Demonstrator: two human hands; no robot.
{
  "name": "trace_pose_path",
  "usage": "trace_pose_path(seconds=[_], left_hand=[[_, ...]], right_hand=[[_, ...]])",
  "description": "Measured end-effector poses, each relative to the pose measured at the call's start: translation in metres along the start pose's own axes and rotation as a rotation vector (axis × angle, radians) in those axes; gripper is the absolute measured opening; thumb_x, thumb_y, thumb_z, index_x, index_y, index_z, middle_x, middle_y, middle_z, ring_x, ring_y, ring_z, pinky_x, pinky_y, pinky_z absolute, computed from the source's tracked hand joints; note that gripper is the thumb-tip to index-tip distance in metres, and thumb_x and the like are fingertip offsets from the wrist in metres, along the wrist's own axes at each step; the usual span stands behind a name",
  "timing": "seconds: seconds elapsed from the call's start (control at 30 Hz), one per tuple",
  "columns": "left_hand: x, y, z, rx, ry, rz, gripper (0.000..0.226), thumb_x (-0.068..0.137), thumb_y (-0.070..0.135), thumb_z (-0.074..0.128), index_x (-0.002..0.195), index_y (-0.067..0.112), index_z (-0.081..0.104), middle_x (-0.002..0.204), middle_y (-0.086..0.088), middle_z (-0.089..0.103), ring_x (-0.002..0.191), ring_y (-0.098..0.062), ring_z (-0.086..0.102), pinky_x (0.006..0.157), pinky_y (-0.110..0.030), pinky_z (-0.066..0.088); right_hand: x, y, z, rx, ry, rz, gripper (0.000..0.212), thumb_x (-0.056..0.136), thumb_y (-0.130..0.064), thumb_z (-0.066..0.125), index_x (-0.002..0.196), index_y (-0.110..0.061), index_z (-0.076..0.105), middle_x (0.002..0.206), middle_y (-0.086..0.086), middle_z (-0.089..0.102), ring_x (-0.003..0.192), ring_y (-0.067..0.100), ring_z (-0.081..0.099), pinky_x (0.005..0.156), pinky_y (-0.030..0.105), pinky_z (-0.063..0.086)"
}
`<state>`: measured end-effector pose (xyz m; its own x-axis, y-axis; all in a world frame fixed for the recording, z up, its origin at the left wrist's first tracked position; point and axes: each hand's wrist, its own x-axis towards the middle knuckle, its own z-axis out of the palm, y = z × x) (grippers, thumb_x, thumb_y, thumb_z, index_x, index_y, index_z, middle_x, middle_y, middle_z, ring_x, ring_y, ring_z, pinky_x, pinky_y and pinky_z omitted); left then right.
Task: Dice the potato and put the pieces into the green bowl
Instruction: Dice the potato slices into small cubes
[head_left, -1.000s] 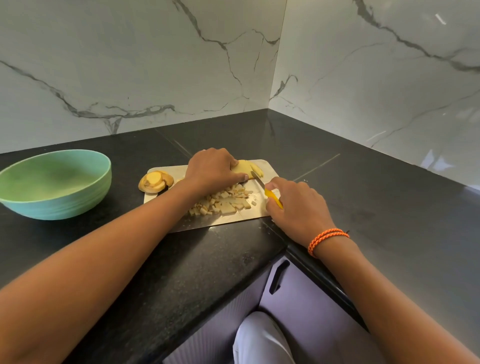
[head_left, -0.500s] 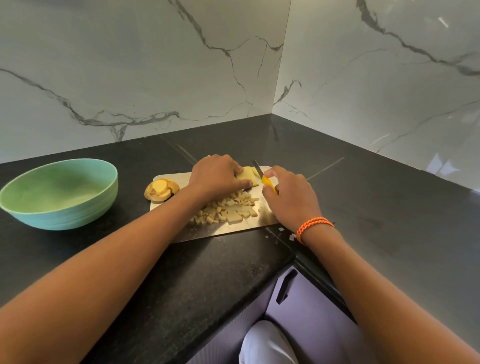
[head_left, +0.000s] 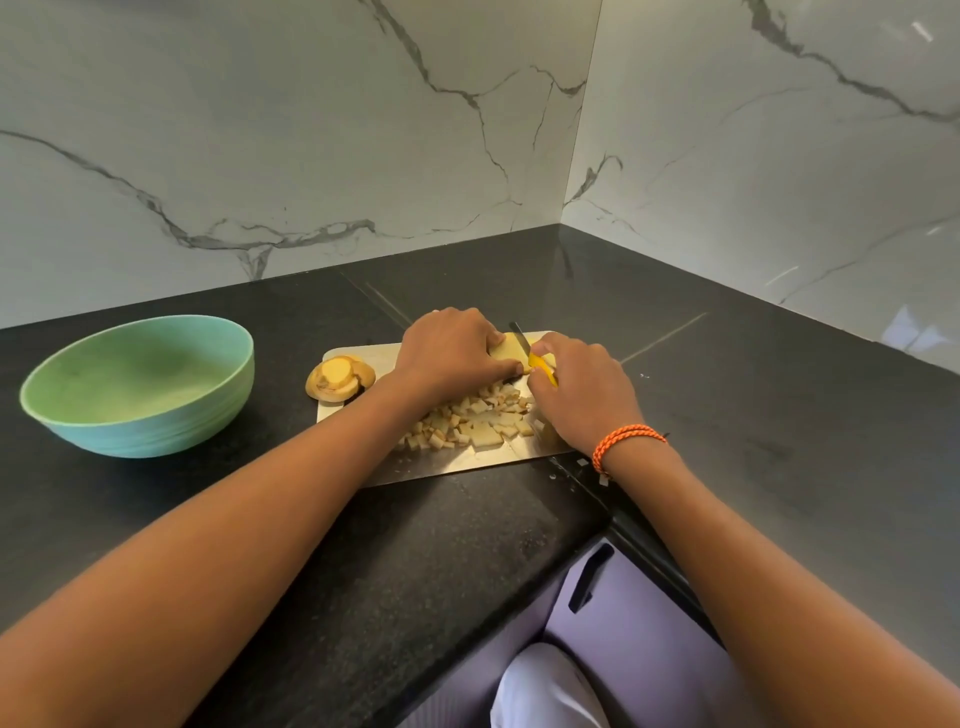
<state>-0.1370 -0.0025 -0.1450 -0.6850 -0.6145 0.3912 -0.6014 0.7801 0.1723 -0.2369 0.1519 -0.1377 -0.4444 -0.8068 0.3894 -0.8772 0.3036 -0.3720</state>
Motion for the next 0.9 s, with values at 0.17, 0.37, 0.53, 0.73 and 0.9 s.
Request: trace_pose_path(seconds=[0.17, 0.37, 0.53, 0.73, 0.9], left_hand=[[0.001, 0.001, 0.0, 0.006, -0.003, 0.003, 0.063, 0.084, 0.079, 0.062, 0.123, 0.032, 0.078, 0.108, 0.012, 0.079, 0.096, -0.013, 0.071, 0.07, -0.028, 0.054], [0.0, 0.002, -0.002, -0.013, -0.005, -0.006, 0.061, 0.086, 0.075, 0.066, 0.128, 0.032, 0.076, 0.117, 0.014, 0.077, 0.099, -0.012, 0.07, 0.069, -0.027, 0.052], [-0.002, 0.005, -0.003, -0.046, -0.002, -0.012, 0.061, 0.088, 0.072, 0.068, 0.132, 0.03, 0.073, 0.123, 0.013, 0.075, 0.1, -0.013, 0.069, 0.062, -0.021, 0.045], [-0.003, 0.006, -0.003, -0.063, 0.01, -0.003, 0.061, 0.088, 0.072, 0.068, 0.132, 0.03, 0.074, 0.125, 0.014, 0.075, 0.1, -0.012, 0.069, 0.059, -0.019, 0.04], [-0.002, 0.005, -0.002, -0.064, 0.006, -0.011, 0.062, 0.087, 0.074, 0.067, 0.131, 0.03, 0.074, 0.126, 0.015, 0.074, 0.099, -0.012, 0.069, 0.058, -0.018, 0.038]], right_hand=[[-0.003, -0.004, -0.007, -0.026, -0.047, -0.009, 0.037, 0.1, -0.032, 0.055, 0.135, -0.024, 0.062, 0.12, 0.008, 0.067, 0.107, 0.03, 0.062, 0.084, 0.04, 0.05], [-0.029, 0.001, -0.016, 0.01, -0.069, -0.012, 0.032, 0.098, -0.034, 0.058, 0.129, -0.027, 0.063, 0.09, -0.004, 0.062, 0.083, 0.02, 0.06, 0.072, 0.036, 0.049], [-0.05, 0.011, -0.027, 0.036, -0.076, 0.024, 0.027, 0.095, -0.036, 0.06, 0.122, -0.032, 0.063, 0.078, -0.003, 0.057, 0.075, 0.021, 0.057, 0.073, 0.037, 0.051], [-0.059, 0.021, -0.037, 0.038, -0.046, 0.053, 0.026, 0.096, -0.033, 0.061, 0.121, -0.028, 0.064, 0.073, -0.004, 0.058, 0.068, 0.014, 0.055, 0.061, 0.03, 0.041], [-0.057, 0.023, -0.034, 0.108, -0.019, 0.053, 0.027, 0.095, -0.03, 0.062, 0.121, -0.027, 0.067, 0.065, -0.007, 0.056, 0.057, 0.01, 0.049, 0.061, 0.029, 0.043]])
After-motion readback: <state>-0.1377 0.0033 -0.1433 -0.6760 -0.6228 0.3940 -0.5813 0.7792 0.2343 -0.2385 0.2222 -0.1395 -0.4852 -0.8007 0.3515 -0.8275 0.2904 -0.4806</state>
